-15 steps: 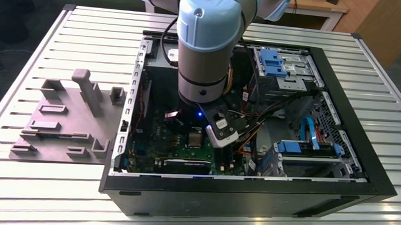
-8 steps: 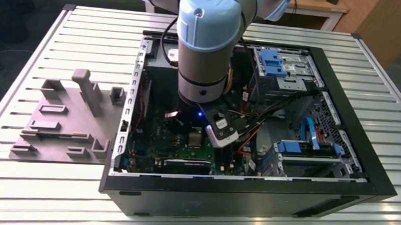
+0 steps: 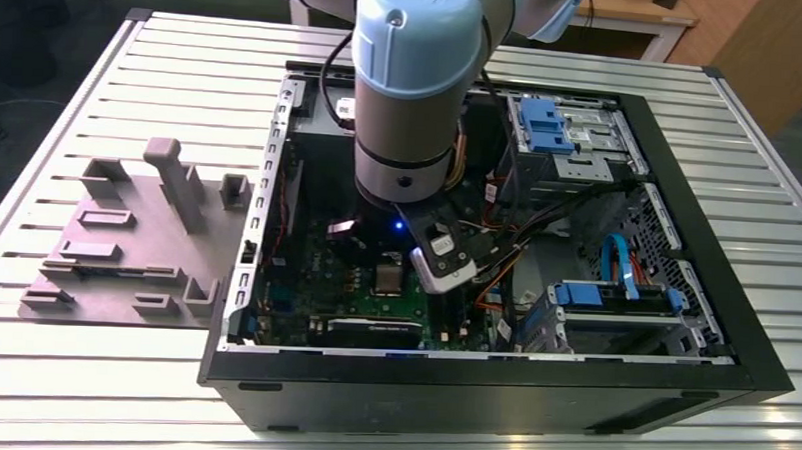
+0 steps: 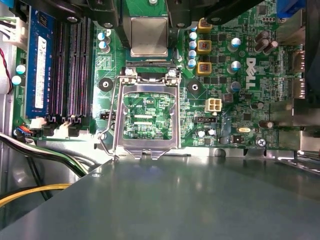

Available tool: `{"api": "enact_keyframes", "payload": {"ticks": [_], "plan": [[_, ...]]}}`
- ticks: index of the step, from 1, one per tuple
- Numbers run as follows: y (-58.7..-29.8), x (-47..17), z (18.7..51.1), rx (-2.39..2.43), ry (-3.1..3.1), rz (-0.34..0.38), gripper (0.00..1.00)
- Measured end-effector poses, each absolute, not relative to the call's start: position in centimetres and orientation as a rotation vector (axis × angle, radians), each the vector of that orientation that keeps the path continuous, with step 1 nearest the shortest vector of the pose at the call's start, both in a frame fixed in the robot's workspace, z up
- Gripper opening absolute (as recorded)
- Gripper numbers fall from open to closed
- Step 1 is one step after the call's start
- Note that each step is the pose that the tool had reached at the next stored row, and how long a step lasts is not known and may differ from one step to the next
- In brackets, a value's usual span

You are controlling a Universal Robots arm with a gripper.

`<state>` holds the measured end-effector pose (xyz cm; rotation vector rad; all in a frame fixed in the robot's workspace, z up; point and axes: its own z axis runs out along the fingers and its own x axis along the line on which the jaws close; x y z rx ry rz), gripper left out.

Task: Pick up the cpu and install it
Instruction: 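Place the cpu into insertion slot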

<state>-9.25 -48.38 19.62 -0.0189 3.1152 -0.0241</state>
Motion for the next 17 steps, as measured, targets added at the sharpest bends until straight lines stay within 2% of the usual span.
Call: {"api": "enact_keyframes", "payload": {"ticks": [17], "plan": [[-48.40,-9.42,18.96,0.040,3.116,-0.026,0.39]]}}
